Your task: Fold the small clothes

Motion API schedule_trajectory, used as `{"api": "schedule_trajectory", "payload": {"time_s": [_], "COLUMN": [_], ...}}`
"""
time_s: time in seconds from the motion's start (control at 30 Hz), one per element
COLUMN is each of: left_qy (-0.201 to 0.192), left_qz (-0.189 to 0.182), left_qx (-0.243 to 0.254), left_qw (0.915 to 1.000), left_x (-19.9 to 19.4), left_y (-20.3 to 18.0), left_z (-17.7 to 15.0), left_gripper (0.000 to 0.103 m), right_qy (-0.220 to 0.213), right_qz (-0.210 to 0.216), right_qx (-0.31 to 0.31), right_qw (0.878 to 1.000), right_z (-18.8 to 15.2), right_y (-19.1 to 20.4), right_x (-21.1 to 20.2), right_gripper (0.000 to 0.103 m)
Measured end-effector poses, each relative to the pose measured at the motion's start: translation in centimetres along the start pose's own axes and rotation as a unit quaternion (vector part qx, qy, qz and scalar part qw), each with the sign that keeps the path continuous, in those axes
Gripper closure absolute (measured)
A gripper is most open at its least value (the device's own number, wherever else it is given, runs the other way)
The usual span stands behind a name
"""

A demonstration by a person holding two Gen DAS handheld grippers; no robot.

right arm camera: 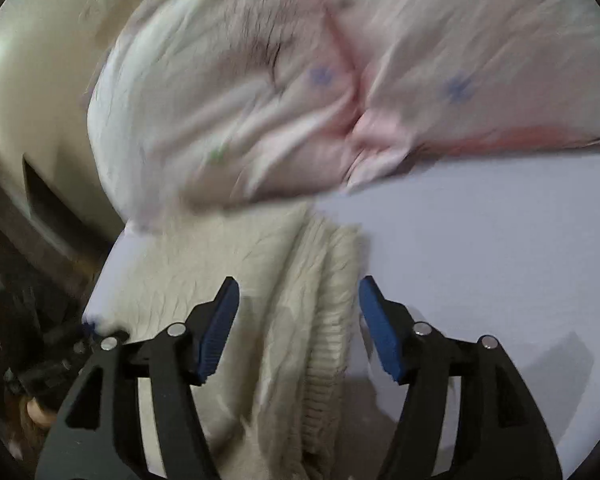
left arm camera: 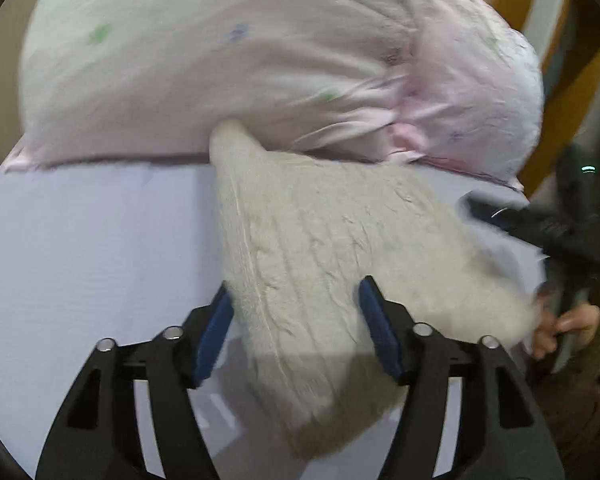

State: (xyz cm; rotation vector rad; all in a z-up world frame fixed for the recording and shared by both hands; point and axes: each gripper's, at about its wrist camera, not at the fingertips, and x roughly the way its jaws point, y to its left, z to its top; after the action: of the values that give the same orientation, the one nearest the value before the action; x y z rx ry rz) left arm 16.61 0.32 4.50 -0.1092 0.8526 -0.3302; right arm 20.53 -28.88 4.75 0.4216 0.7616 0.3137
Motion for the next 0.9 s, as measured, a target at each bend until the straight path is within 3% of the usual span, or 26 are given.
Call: {"api": "schedule_trajectory", "payload": {"time_s": [0.07,0.13,0.2,0.23,0.27,0.33,0.47,0.53,0.6,0.67,0.77,0.8,0.87,0.9], "left_qy": [-0.025,-0.057,-0.081,-0.089,-0.095,-0.096,-0.057,-0.053,-0.048,-0.043,-0.044,-0.045,-0.044,-0.043], "left_qz": [-0.001,-0.004,-0.011,-0.014,-0.016,-0.03,-0.047,-0.041,-0.017,-0.008,-0.027,-0.037,-0.052,-0.061], "left_qx": [-0.007,-0.005,0.003,0.01,0.018,0.035,0.062,0.081,0.104,0.108,0.081,0.067,0.04,0.023], "left_qw": [0.9997,0.9984,0.9967,0.9959,0.9952,0.9943,0.9954,0.9945,0.9933,0.9932,0.9954,0.9961,0.9969,0.997], "left_x": [-1.4,-2.7,-3.5,-3.6,-4.0,-3.7,-1.2,-1.0,-0.4,-0.4,-1.4,-1.9,-2.4,-2.7], "left_y": [0.7,0.3,-0.7,-1.2,-1.4,-2.6,-4.6,-5.4,-6.2,-6.2,-5.1,-4.5,-3.6,-3.0], "left_z": [-0.3,-0.3,-0.1,0.2,0.1,0.0,-0.2,-0.8,-1.1,-1.5,-1.7,-1.8,-2.0,-2.2], "left_gripper": [0.026,0.022,0.016,0.014,0.013,0.013,0.013,0.013,0.012,0.012,0.012,0.012,0.012,0.012], "right_qy": [-0.017,0.012,0.054,0.073,0.081,0.044,-0.018,-0.008,0.023,0.009,-0.046,-0.047,-0.011,0.016], "right_qz": [0.04,0.025,0.024,0.022,0.017,-0.004,-0.033,-0.067,-0.075,-0.087,-0.07,-0.039,0.001,-0.009], "right_qx": [0.0,-0.031,-0.043,-0.048,-0.064,-0.084,-0.018,-0.005,-0.01,-0.015,-0.033,-0.047,-0.077,-0.089], "right_qw": [0.999,0.999,0.997,0.996,0.995,0.995,0.999,0.998,0.997,0.996,0.996,0.997,0.997,0.996], "right_z": [-0.1,-0.4,-1.0,-1.4,-2.0,-2.6,-2.3,-2.9,-3.7,-3.5,-3.3,-3.9,-5.4,-5.9], "right_y": [0.7,2.3,3.1,3.5,4.1,4.7,1.9,0.8,0.6,1.1,2.8,3.7,5.5,6.0], "right_x": [-1.2,-0.3,1.9,3.2,4.3,3.2,-1.0,-0.8,0.5,-0.1,-3.3,-4.2,-3.7,-2.7], "right_gripper": [0.04,0.043,0.065,0.091,0.091,0.093,0.093,0.092,0.087,0.07,0.069,0.069,0.061,0.059]}}
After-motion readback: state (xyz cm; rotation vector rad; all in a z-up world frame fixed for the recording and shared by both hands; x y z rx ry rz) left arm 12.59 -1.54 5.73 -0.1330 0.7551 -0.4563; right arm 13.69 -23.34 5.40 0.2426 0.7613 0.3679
